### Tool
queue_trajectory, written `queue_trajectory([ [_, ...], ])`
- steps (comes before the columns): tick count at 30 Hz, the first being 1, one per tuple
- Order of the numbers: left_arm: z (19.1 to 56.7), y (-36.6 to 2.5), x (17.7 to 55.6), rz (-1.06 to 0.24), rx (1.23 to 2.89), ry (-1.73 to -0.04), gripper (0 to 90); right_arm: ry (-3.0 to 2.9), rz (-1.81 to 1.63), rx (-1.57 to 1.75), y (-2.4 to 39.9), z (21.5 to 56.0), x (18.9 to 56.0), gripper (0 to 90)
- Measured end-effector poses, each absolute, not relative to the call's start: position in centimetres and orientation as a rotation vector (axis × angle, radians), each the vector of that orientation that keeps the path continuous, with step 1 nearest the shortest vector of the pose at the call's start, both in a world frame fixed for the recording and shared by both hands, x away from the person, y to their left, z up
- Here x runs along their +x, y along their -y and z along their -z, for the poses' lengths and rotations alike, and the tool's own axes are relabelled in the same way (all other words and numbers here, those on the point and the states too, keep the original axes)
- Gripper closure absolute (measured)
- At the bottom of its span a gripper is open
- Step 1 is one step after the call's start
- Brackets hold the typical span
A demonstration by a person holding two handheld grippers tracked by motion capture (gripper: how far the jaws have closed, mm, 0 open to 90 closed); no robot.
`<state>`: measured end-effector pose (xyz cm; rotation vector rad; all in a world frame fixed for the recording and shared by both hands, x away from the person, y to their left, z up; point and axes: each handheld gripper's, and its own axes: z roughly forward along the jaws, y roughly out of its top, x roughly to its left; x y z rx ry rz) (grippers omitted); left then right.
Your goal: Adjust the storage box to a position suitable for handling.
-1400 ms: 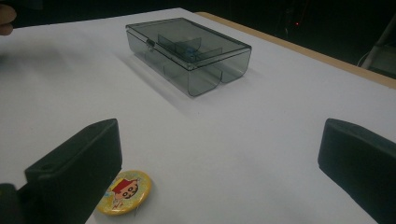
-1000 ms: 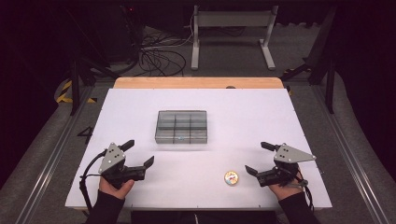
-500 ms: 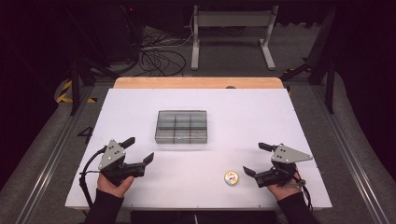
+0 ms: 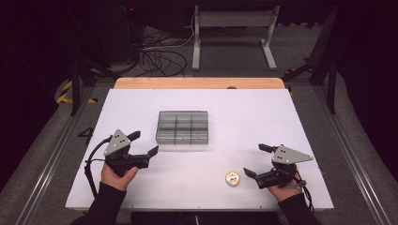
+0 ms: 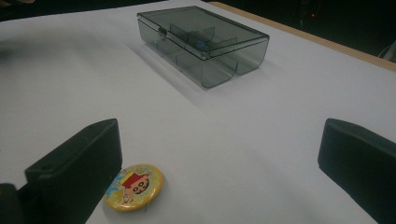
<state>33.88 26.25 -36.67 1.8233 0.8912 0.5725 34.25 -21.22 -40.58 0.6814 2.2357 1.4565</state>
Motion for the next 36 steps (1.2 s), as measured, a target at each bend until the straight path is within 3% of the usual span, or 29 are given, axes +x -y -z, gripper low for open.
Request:
queue_trajectory([
  [16, 36.1, -26.3, 34.9, -0.630, 1.847, -0.877, 23.1, -2.232, -1.458, 0.686, 21.2, 40.7, 34.2, 0.2],
  [31, 35.3, -27.0, 37.3, -0.447, 1.864, -1.009, 65.1, -2.237, -1.459, 0.681, 21.1, 40.7, 34.2, 0.2],
  [36, 35.2, -26.7, 38.2, -0.441, 1.875, -1.027, 77.2, -2.237, -1.458, 0.680, 21.1, 40.7, 34.1, 0.1],
])
